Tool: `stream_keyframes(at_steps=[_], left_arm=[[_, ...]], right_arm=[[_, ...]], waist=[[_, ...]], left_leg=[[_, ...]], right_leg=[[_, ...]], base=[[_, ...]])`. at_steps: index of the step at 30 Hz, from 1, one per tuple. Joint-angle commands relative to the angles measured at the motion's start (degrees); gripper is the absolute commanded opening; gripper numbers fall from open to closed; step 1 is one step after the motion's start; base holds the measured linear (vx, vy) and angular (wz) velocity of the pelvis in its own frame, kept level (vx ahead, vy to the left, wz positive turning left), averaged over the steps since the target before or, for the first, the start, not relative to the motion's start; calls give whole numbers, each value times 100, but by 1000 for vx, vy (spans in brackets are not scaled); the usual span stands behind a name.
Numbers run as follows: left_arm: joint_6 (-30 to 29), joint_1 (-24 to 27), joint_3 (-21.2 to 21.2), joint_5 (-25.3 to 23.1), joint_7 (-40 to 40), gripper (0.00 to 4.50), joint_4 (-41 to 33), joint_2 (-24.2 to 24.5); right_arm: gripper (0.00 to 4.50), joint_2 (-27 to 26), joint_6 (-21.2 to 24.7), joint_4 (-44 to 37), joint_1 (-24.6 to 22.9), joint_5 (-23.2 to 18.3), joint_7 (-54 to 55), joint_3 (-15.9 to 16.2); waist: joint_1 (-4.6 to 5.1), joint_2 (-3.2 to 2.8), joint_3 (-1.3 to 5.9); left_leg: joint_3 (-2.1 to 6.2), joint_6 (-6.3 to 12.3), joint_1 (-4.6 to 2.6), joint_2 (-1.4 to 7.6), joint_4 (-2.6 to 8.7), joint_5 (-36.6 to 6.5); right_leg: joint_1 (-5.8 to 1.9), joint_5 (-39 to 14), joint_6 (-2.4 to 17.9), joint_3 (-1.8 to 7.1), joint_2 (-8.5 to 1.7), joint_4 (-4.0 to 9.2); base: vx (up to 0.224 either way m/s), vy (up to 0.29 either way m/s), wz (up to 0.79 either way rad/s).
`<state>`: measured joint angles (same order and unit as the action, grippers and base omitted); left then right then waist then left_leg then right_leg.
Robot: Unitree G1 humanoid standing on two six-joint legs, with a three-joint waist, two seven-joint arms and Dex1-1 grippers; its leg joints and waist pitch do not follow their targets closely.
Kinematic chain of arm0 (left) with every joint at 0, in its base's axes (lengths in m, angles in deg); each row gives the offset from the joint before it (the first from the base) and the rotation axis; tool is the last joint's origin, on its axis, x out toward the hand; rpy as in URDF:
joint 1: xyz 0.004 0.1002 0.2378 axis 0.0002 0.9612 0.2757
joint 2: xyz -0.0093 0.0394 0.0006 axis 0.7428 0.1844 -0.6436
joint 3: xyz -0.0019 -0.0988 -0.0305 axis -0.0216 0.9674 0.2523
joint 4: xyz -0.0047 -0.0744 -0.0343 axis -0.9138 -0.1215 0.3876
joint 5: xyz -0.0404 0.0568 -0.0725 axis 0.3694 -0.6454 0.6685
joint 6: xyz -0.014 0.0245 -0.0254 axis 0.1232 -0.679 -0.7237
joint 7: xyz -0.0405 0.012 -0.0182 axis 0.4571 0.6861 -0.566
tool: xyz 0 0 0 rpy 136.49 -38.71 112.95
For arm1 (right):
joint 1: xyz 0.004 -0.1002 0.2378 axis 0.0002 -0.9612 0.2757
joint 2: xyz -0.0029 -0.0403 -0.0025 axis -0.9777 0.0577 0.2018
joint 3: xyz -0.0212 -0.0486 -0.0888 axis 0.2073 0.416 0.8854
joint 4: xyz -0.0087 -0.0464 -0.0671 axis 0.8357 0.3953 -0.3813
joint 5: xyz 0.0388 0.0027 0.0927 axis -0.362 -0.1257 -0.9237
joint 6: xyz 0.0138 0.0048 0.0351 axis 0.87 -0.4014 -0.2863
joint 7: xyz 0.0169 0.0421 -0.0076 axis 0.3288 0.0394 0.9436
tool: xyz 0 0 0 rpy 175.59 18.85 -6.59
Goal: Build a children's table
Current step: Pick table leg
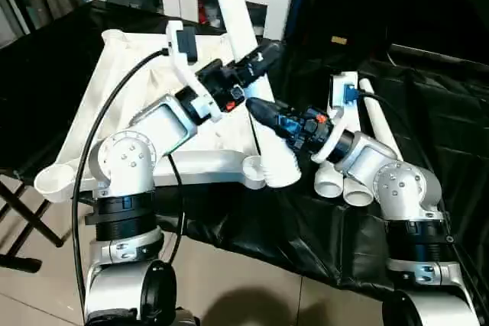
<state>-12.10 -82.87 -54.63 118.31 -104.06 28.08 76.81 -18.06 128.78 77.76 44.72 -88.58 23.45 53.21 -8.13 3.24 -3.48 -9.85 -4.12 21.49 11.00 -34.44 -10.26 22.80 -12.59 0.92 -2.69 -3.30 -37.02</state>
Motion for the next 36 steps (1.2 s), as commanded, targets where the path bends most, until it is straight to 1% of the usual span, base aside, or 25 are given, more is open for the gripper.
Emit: stream_keyframes(at_steps=[1, 2, 4, 7, 9, 12, 13, 14, 16, 17, 18, 19, 21, 22, 23, 24, 25, 26, 27, 28, 31, 32, 33, 34, 36], left_arm=[[-108, -1, -79, 187, -144, 292, -219, -27], [-153, 5, -82, 253, -174, 278, -227, -17], [-177, 12, -93, 314, -196, 269, -214, 6], [-189, 16, -105, 371, -202, 238, -202, 28], [-191, 7, -100, 394, -213, 228, -175, 42], [-158, -3, -110, 369, -191, 197, -163, 61], [-149, -4, -124, 355, -186, 194, -162, 77], [-58, -19, -224, 209, -124, 194, -139, 158], [-28, -26, -265, 159, -128, 188, -136, 185], [-8, -34, -287, 130, -134, 186, -128, 199], [94, -42, -474, -115, -97, 186, -168, 287], [104, -43, -490, -138, -89, 186, -172, 294], [253, -77, -719, -510, 61, 186, -195, 402], [298, -94, -789, -617, 90, 185, -194, 438], [404, -120, -896, -816, 171, 185, -177, 483], [481, -137, -969, -932, 227, 185, -159, 515], [571, -168, -1118, -1111, 278, 185, -157, 577], [643, -203, -1313, -1291, 310, 185, -172, 640], [690, -226, -1393, -1386, 352, 185, -176, 645], [720, -239, -1432, -1437, 382, 185, -175, 641], [771, -270, -1522, -1548, 437, 185, -144, 637], [787, -281, -1559, -1602, 459, 185, -125, 636], [787, -281, -1559, -1602, 459, 185, -125, 636], [873, -284, -1702, -1809, 447, 185, -99, 688], [955, -275, -1795, -1910, 439, 185, -83, 732]], right_arm=[[183, 43, 57, -80, -53, -61, 101, -14], [183, 56, 65, -73, -38, -63, 100, -14], [183, 69, 62, -68, -35, -65, 95, 0], [183, 83, 54, -62, -31, -65, 92, 16], [183, 89, 47, -37, -16, -54, 92, 22], [183, 101, 41, -21, 1, -46, 90, 28], [182, 107, 36, -19, 4, -43, 94, 35], [182, 147, -21, -10, 26, 7, 120, 93], [182, 159, -52, -7, 34, 60, 156, 123], [238, 165, -72, 2, 44, 97, 179, 139], [252, 176, -103, 10, 68, 239, 317, 217], [252, 178, -106, 10, 70, 256, 330, 227], [258, 254, -308, -51, 64, 679, 507, 517], [278, 281, -391, -68, 64, 845, 572, 630], [290, 301, -465, -64, 70, 1048, 677, 775], [296, 314, -503, -52, 76, 1158, 744, 861], [296, 342, -571, -26, 93, 1401, 868, 1062], [296, 375, -651, -8, 105, 1741, 1029, 1368], [296, 361, -677, 15, 113, 1904, 1131, 1524], [296, 347, -686, 31, 118, 1988, 1187, 1606], [296, 238, -658, 111, 140, 2168, 1399, 1803], [296, 186, -634, 156, 149, 2231, 1491, 1880], [296, 186, -634, 156, 149, 2231, 1491, 1880], [268, 1, -604, 302, 195, 2301, 1806, 1832], [261, -118, -623, 370, 221, 2317, 1958, 1746]], waist=[[11, -82, 410], [15, -79, 406], [12, -78, 405], [14, -84, 399], [13, -84, 402], [11, -82, 400], [12, -82, 400], [7, -88, 403], [8, -90, 398], [15, -85, 399], [9, -85, 400], [11, -81, 401], [12, -87, 403], [22, -75, 398], [19, -88, 402], [25, -84, 399], [27, -86, 401], [18, -84, 400], [32, -82, 400], [41, -88, 396], [47, -77, 394], [47, -84, 393], [55, -81, 391], [59, -82, 391], [71, -90, 393]], left_leg=[[62, -112, -78, 187, 389, -560], [58, -114, -74, 179, 386, -574], [61, -117, -74, 179, 390, -593], [63, -141, -76, 184, 398, -616], [64, -160, -82, 186, 400, -627], [64, -159, -76, 182, 401, -611], [62, -160, -77, 181, 401, -615], [66, -166, -78, 181, 400, -607], [66, -177, -77, 181, 405, -623], [65, -182, -73, 179, 404, -626], [68, -186, -81, 184, 408, -620], [67, -191, -77, 183, 407, -603], [75, -255, -86, 194, 415, -567], [72, -267, -82, 188, 416, -566], [72, -290, -81, 184, 413, -559], [75, -303, -84, 187, 417, -567], [69, -314, -90, 183, 413, -565], [80, -327, -84, 193, 418, -553], [74, -362, -84, 179, 416, -533], [74, -381, -87, 179, 418, -572], [64, -377, -80, 176, 418, -693], [68, -377, -83, 182, 423, -694], [70, -379, -81, 181, 424, -687], [72, -379, -82, 184, 428, -709], [72, -392, -92, 185, 433, -763]], right_leg=[[-342, 12, 1040, 254, -431, 439], [-341, 13, 1042, 253, -426, 443], [-342, -35, 1024, 253, -428, 445], [-336, -108, 988, 254, -429, 455], [-334, -99, 975, 253, -427, 453], [-336, -71, 969, 255, -426, 453], [-335, -81, 966, 255, -426, 455], [-336, -83, 944, 255, -425, 454], [-334, -109, 929, 255, -426, 457], [-337, -119, 917, 256, -425, 460], [-332, -138, 900, 256, -428, 465], [-334, -126, 890, 257, -425, 459], [-325, -172, 789, 255, -427, 466], [-325, -172, 760, 255, -418, 465], [-326, -177, 716, 259, -425, 462], [-325, -172, 703, 260, -427, 464], [-322, -126, 739, 265, -423, 452], [-320, -133, 726, 259, -429, 461], [-321, -94, 690, 259, -412, 447], [-317, -111, 698, 263, -417, 445], [-323, -148, 758, 274, -422, 447], [-318, -145, 763, 274, -425, 447], [-315, -137, 765, 271, -418, 444], [-312, -163, 755, 272, -422, 445], [-300, -240, 749, 272, -423, 454]], base=[[0, 0, 0], [0, 0, 0], [0, 0, 0], [0, 0, 0], [0, 0, 0], [0, 0, 0], [0, 0, 0], [0, 0, 0], [0, 0, 0], [0, 0, 0], [0, 0, 0], [0, 0, 0], [0, 0, 0], [0, 0, 0], [0, 0, 0], [0, 0, 0], [0, 0, 0], [0, 0, 0], [0, 0, 0], [0, 0, 0], [0, 0, 0], [0, 0, 0], [0, 0, 0], [0, 0, 0], [0, 0, 0]])
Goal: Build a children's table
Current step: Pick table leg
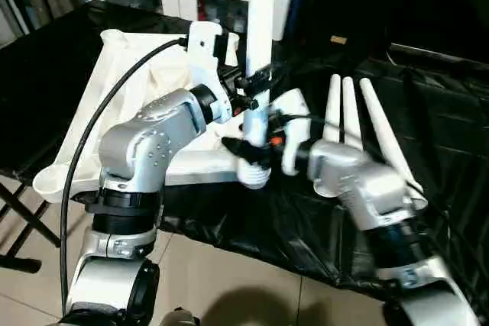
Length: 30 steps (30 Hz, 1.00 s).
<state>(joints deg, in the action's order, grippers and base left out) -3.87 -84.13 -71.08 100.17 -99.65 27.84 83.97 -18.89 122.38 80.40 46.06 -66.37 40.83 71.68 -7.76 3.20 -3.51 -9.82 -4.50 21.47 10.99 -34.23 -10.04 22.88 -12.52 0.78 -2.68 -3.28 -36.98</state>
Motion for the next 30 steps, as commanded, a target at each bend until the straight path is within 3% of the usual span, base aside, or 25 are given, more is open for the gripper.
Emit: stream_keyframes(at_steps=[1, 2, 8, 13, 14, 18, 19, 23, 26, 30], left_arm=[[132, -150, -150, -96, -2, 185, -58, 16], [131, -148, -187, -141, 11, 185, -53, 56], [105, -160, -164, -219, 69, 185, -28, 49], [190, -190, -158, -304, 78, 185, 68, 43], [137, -147, -94, -63, -180, 241, 94, 41], [159, -86, 38, 36, -301, 264, 172, 61], [87, -68, 159, 158, -347, 276, 205, 44], [-606, 177, 552, 1385, -1466, 309, 100, 121], [-773, 185, 616, 1748, -1902, 321, 82, 198], [-882, 147, 578, 2021, -2425, 343, 77, 323]], right_arm=[[255, -35, 16, 107, 87, 97, 219, -101], [229, -101, -31, 124, 121, 79, 238, -147], [198, -165, -81, 133, 162, 22, 215, -224], [193, -162, -72, 119, 139, -35, 127, -245], [193, -116, -46, -22, 81, -146, -88, -245], [193, -9, -96, -243, 8, -382, -577, -247], [193, 32, -122, -305, -15, -459, -736, -244], [193, 363, 7, -885, -217, -1237, -1883, -368], [192, 590, 134, -1033, -270, -1461, -2338, -353], [192, 854, 312, -1140, -301, -1672, -2835, -315]], waist=[[37, -87, 390], [38, -90, 397], [35, -102, 401], [37, -100, 403], [36, -101, 402], [24, -125, 404], [26, -125, 407], [-4, -122, 403], [-10, -100, 390], [-18, -89, 372]], left_leg=[[69, -362, -88, 188, 415, -794], [72, -371, -88, 188, 415, -783], [65, -378, -82, 180, 406, -729], [68, -371, -84, 180, 405, -742], [68, -371, -84, 181, 405, -734], [69, -321, -80, 180, 398, -763], [71, -316, -80, 183, 396, -748], [56, -188, -76, 170, 379, -721], [50, -120, -83, 173, 382, -810], [56, -119, -87, 186, 401, -934]], right_leg=[[-305, -250, 757, 275, -427, 450], [-312, -199, 745, 274, -423, 440], [-326, 88, 790, 274, -416, 415], [-329, 54, 795, 274, -418, 418], [-328, 67, 802, 273, -419, 416], [-345, 165, 851, 273, -419, 417], [-341, 197, 872, 271, -418, 407], [-354, 264, 1051, 268, -410, 398], [-342, 81, 1112, 259, -407, 421], [-335, -432, 1020, 270, -429, 469]], base=[[0, 0, 0], [0, 0, 0], [0, 0, 0], [0, 0, 0], [0, 0, 0], [0, 0, 0], [0, 0, 0], [0, 0, 0], [0, 0, 0], [0, 0, 0]])
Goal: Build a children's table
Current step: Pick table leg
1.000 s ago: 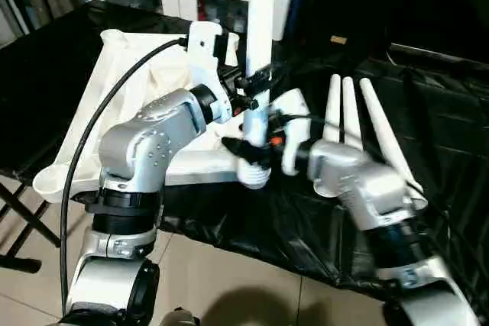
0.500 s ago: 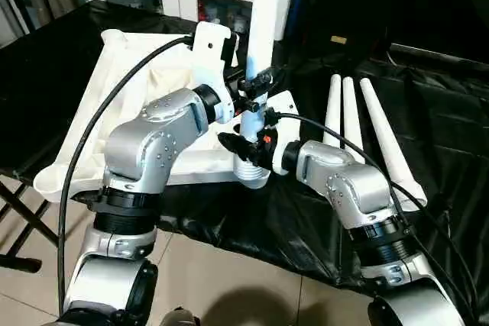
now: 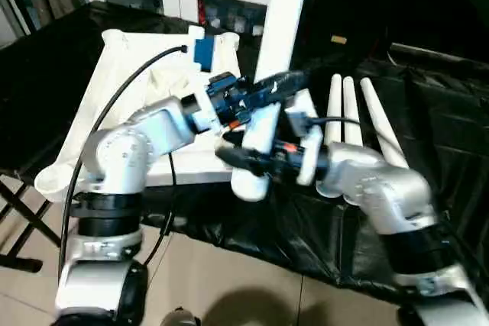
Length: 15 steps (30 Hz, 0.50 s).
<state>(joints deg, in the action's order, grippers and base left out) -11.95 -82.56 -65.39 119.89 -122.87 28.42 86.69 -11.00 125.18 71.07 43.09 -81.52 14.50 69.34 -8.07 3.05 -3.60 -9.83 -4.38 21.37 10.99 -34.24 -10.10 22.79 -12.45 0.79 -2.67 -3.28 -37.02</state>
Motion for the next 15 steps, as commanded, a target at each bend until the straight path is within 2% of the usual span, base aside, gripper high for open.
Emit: stream_keyframes(at_steps=[1, 5, 6, 9, 10, 11, 13, 14, 15], left_arm=[[-105, -44, -10, 82, -189, 343, 61, 67], [-190, -202, -178, 94, -486, 308, 248, 198], [-185, -221, -193, 118, -538, 308, 266, 208], [-152, -262, -216, 112, -556, 276, 309, 203], [-134, -263, -222, 96, -550, 269, 311, 199], [-80, -261, -242, 27, -513, 269, 334, 180], [-41, -244, -199, -3, -384, 263, 366, 105], [-59, -234, -123, 25, -224, 234, 381, 30], [-59, -234, -123, 25, -224, 234, 381, 30]], right_arm=[[192, 144, 69, -218, -1, -178, -322, -47], [192, 414, 178, -245, 3, -283, -665, 58], [192, 455, 197, -252, 5, -298, -710, 73], [192, 518, 231, -270, 9, -310, -776, 83], [192, 524, 233, -273, 8, -308, -780, 83], [192, 544, 232, -272, 9, -295, -788, 75], [192, 568, 223, -267, 8, -284, -768, 62], [191, 583, 214, -274, 3, -288, -747, 57], [191, 583, 214, -274, 3, -288, -747, 57]], waist=[[9, -80, 384], [4, -76, 389], [-7, -102, 403], [-6, -79, 411], [-7, -118, 413], [-1, -88, 417], [0, -92, 419], [0, -86, 421], [-2, -83, 419]], left_leg=[[60, -155, -79, 195, 402, -916], [59, -142, -77, 181, 395, -826], [61, -145, -84, 186, 386, -773], [59, -130, -63, 182, 375, -681], [64, -138, -66, 183, 373, -681], [57, -126, -62, 177, 365, -651], [58, -126, -61, 180, 365, -633], [57, -124, -63, 185, 360, -645], [57, -120, -64, 183, 360, -655]], right_leg=[[-317, -483, 1000, 269, -438, 471], [-321, -483, 955, 267, -423, 475], [-318, -396, 977, 267, -432, 458], [-337, -150, 1069, 260, -430, 431], [-332, -125, 1084, 258, -429, 425], [-342, -40, 1100, 260, -423, 427], [-350, 7, 1131, 257, -424, 419], [-353, 45, 1168, 256, -425, 415], [-353, 29, 1174, 255, -426, 421]], base=[[0, 0, 0], [0, 0, 0], [0, 0, 0], [0, 0, 0], [0, 0, 0], [0, 0, 0], [0, 0, 0], [0, 0, 0], [0, 0, 0]])
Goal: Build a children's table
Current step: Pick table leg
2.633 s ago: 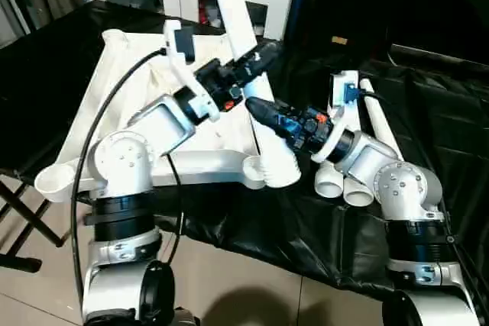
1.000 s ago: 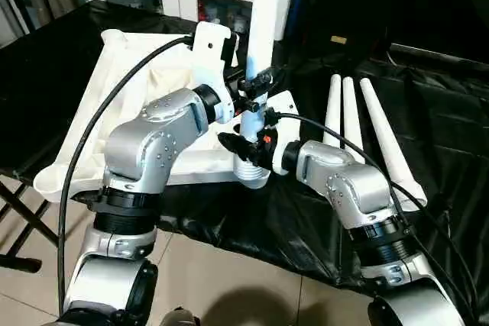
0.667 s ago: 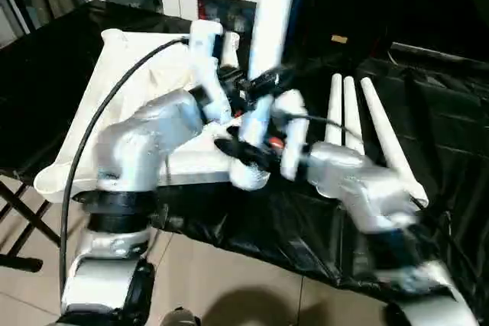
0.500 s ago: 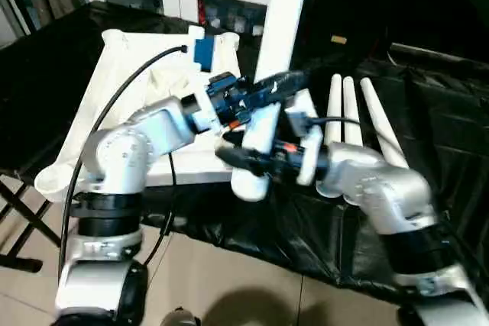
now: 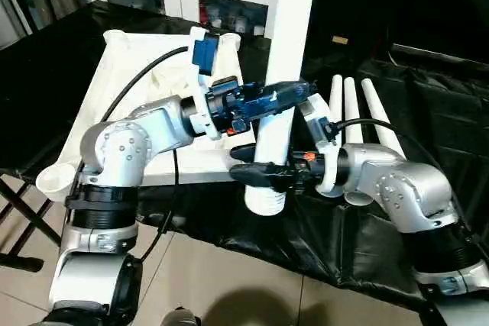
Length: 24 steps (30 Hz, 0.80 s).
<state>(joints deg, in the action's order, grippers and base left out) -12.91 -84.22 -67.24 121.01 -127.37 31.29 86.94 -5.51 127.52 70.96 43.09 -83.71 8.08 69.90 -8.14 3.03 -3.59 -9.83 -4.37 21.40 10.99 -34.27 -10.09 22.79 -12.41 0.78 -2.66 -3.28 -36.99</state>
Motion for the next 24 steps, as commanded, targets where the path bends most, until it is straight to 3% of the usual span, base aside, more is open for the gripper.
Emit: stream_keyframes(at_steps=[1, 6, 8, 10, 12, 16, 17, 18, 19, 24], left_arm=[[29, -55, 93, -82, 337, 234, 88, -38], [102, 24, 77, -180, 573, 197, 28, -109], [195, 72, 105, -297, 845, 196, -10, -178], [251, 80, 136, -369, 994, 191, -14, -216], [311, 79, 161, -443, 1130, 189, -15, -239], [436, 40, 268, -748, 1818, 186, 19, -317], [481, 41, 253, -809, 1855, 186, 9, -307], [546, 55, 235, -885, 1922, 186, -20, -313], [582, 67, 221, -921, 1945, 186, -41, -317], [783, 75, 161, -1141, 2281, 186, -91, -336]], right_arm=[[191, 45, -12, -283, -11, -79, -101, -5], [191, 49, -44, -319, -39, -61, -62, 7], [191, -5, -198, -254, -28, 122, 159, 7], [247, -50, -196, -174, 8, 184, 315, -25], [265, -94, -173, -105, 48, 198, 458, -94], [305, -234, -350, 176, 245, 637, 1355, -315], [308, -258, -306, 222, 282, 658, 1469, -350], [308, -274, -272, 250, 306, 669, 1572, -384], [308, -275, -258, 252, 308, 663, 1599, -396], [308, -265, 208, 291, 355, 745, 2077, -474]], waist=[[5, -78, 417], [5, -73, 414], [11, -53, 417], [11, -52, 417], [15, -48, 415], [28, -22, 419], [32, -32, 419], [35, 4, 416], [29, -19, 419], [25, -8, 427]], left_leg=[[55, -115, -66, 179, 360, -662], [56, -115, -72, 188, 363, -709], [57, -104, -62, 193, 358, -630], [54, -93, -59, 182, 354, -610], [57, -108, -57, 187, 356, -617], [53, -160, -68, 188, 357, -576], [51, -166, -67, 168, 355, -549], [46, -153, -74, 173, 361, -552], [54, -151, -71, 178, 363, -544], [48, -90, -67, 172, 352, -356]], right_leg=[[-354, 3, 1174, 255, -425, 420], [-350, -185, 1133, 258, -427, 438], [-355, -80, 1137, 260, -429, 430], [-357, -109, 1125, 258, -427, 433], [-352, -133, 1096, 259, -424, 434], [-344, -169, 1012, 261, -423, 433], [-345, -175, 961, 262, -410, 435], [-344, -206, 938, 264, -411, 446], [-345, -216, 935, 263, -416, 429], [-347, 107, 948, 266, -400, 405]], base=[[0, 0, 0], [0, 0, 0], [0, 0, 0], [0, 0, 0], [0, 0, 0], [0, 0, 0], [0, 0, 0], [0, 0, 0], [0, 0, 0], [0, 0, 0]])
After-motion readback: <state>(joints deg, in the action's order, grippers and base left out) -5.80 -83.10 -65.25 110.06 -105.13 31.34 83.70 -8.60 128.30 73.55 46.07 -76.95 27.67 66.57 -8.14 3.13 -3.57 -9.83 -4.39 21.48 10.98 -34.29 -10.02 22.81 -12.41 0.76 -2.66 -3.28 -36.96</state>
